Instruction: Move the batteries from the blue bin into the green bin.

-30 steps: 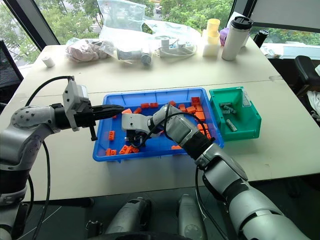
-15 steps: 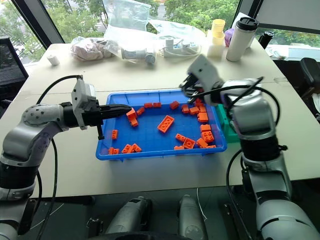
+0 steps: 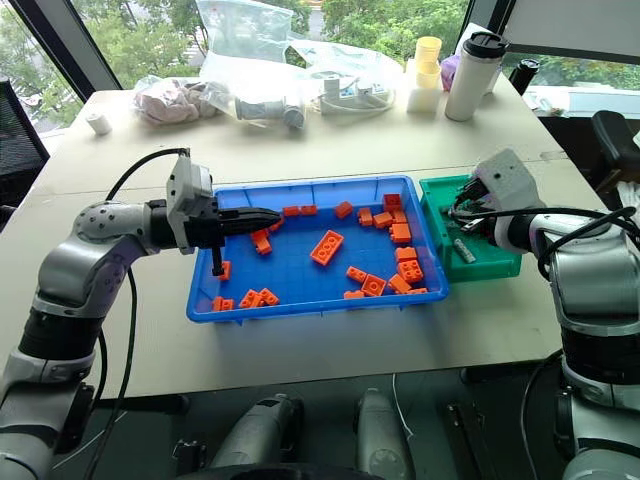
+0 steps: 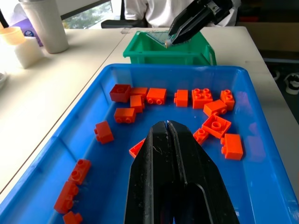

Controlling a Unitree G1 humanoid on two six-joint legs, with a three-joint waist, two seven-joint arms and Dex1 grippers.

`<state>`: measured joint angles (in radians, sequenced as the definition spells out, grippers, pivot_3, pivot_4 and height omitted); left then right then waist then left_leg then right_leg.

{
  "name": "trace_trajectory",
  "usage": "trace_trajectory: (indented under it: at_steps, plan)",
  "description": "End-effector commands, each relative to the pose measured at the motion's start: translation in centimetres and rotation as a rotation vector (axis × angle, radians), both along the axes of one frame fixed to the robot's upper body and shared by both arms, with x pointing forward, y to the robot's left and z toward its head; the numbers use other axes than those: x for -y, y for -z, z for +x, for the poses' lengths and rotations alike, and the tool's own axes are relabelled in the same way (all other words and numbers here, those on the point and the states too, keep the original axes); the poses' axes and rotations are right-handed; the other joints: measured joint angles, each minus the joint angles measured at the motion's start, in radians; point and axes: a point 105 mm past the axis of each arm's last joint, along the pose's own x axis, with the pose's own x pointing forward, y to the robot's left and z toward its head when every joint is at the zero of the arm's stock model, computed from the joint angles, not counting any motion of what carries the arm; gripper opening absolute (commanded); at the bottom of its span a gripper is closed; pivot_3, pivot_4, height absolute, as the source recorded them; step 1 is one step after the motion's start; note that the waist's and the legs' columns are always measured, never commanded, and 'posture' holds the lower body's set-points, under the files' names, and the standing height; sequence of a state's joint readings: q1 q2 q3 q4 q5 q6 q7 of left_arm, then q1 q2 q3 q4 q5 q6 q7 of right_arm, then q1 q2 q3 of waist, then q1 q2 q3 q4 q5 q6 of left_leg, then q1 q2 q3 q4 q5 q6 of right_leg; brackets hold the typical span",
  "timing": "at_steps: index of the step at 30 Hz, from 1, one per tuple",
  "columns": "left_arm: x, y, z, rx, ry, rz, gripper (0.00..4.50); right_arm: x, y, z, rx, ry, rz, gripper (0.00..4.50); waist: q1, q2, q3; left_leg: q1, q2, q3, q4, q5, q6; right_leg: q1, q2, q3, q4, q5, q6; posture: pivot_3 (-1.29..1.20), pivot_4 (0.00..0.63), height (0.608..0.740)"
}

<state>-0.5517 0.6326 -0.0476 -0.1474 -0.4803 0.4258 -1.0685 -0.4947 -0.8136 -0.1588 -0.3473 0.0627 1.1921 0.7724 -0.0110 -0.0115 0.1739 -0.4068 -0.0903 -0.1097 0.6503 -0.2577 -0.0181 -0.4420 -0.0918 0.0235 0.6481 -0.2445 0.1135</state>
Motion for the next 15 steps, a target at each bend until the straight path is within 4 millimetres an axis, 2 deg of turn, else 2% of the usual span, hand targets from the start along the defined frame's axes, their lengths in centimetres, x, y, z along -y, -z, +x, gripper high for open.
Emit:
trace_trajectory:
  at_steps: [1,2,4,6,9,12,15]
  plan:
    - [0.2,-1.1,-0.3,0.044,0.013,-0.004,0.00,0.5,-1.8,-0.2,0.067,0.000,-0.027,3.08,0.000,0.000,0.000,0.000,0.000,0.000,0.000,0.000,0.000,0.000,0.000,0.000,0.000,0.000,0.000,0.00,0.150,0.740]
    - [0.2,-1.1,-0.3,0.044,0.014,-0.005,0.00,0.5,-1.9,-0.2,0.068,0.000,-0.026,3.36,0.000,0.000,0.000,0.000,0.000,0.000,0.000,0.000,0.000,0.000,0.000,0.000,0.000,0.000,0.000,0.00,0.150,0.740]
    - [0.1,-1.1,-0.4,0.039,0.012,-0.008,0.00,0.5,-2.8,0.0,0.094,-0.016,-0.049,4.43,0.000,0.000,0.000,0.000,0.000,0.000,0.000,0.000,0.000,0.000,0.000,0.000,0.000,0.000,0.000,0.00,0.150,0.740]
    - [-0.1,-1.2,-0.5,0.037,0.009,-0.006,0.00,-0.2,-3.8,-0.1,0.117,-0.069,-0.069,4.48,0.000,0.000,0.000,0.000,0.000,0.000,0.000,0.000,0.000,0.000,0.000,0.000,0.000,0.000,0.000,0.00,0.150,0.740]
    - [-0.6,-1.3,-0.6,0.030,0.002,0.004,0.00,-2.8,-5.3,-1.0,0.131,-0.255,-0.060,4.48,-0.002,0.000,0.000,0.000,0.000,0.000,0.000,0.000,0.000,0.000,0.000,0.000,0.000,0.000,0.000,0.00,0.150,0.740]
    - [-1.0,-1.4,-0.6,0.029,-0.005,0.015,0.00,-4.9,-5.6,-2.7,0.108,-0.444,-0.063,4.48,-0.001,0.000,0.000,0.000,0.001,0.000,0.000,0.000,0.000,0.000,0.001,-0.001,-0.001,0.000,0.000,0.00,0.150,0.740]
    - [-1.5,-1.7,-0.7,0.030,-0.013,0.023,0.00,-6.2,-5.7,-4.3,0.072,-0.570,-0.067,4.48,0.001,0.000,0.000,0.000,0.001,0.000,0.000,-0.001,0.001,0.001,0.001,-0.001,-0.001,0.000,0.000,0.00,0.150,0.740]
